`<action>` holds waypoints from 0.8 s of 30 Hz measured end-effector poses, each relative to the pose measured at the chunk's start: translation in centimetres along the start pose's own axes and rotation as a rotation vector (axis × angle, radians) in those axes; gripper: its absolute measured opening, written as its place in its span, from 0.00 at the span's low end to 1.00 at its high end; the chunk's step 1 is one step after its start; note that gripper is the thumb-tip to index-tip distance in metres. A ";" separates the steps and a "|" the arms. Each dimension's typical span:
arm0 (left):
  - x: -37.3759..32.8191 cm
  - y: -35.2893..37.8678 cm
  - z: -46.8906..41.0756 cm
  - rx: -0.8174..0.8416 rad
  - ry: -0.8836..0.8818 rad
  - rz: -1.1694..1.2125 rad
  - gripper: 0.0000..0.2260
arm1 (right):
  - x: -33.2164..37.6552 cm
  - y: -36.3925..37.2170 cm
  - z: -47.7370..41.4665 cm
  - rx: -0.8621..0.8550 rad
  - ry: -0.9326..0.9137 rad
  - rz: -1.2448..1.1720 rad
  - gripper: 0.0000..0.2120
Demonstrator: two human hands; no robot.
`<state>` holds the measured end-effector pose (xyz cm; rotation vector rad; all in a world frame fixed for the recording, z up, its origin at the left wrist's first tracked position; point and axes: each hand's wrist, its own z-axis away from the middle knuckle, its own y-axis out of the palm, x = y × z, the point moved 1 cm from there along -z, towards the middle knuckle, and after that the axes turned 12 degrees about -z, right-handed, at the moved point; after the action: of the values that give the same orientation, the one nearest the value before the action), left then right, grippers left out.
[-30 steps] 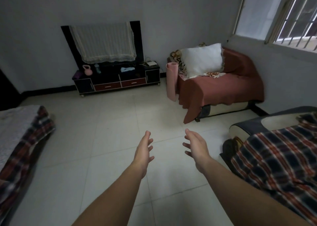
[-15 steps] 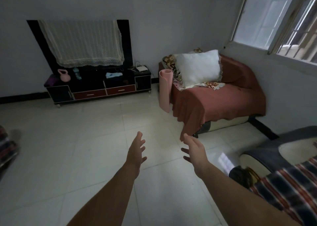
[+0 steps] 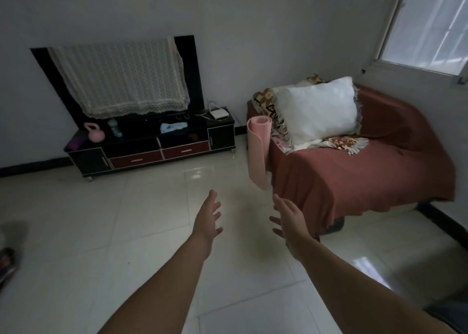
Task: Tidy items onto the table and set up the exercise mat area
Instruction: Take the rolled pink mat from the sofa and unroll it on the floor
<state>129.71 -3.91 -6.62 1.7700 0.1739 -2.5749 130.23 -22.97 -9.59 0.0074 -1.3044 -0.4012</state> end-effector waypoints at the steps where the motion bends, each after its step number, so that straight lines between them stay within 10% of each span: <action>1: -0.8 0.5 -1.8 -0.006 -0.004 0.003 0.26 | 0.6 0.1 -2.2 0.000 0.001 0.002 0.16; 24: -15.9 2.1 -47.6 0.001 -0.009 0.061 0.25 | 9.5 15.5 -44.6 -0.078 0.015 -0.031 0.12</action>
<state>179.88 -2.15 -8.86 1.7356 0.1172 -2.5411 178.40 -21.02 -9.32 -0.0351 -1.2740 -0.4778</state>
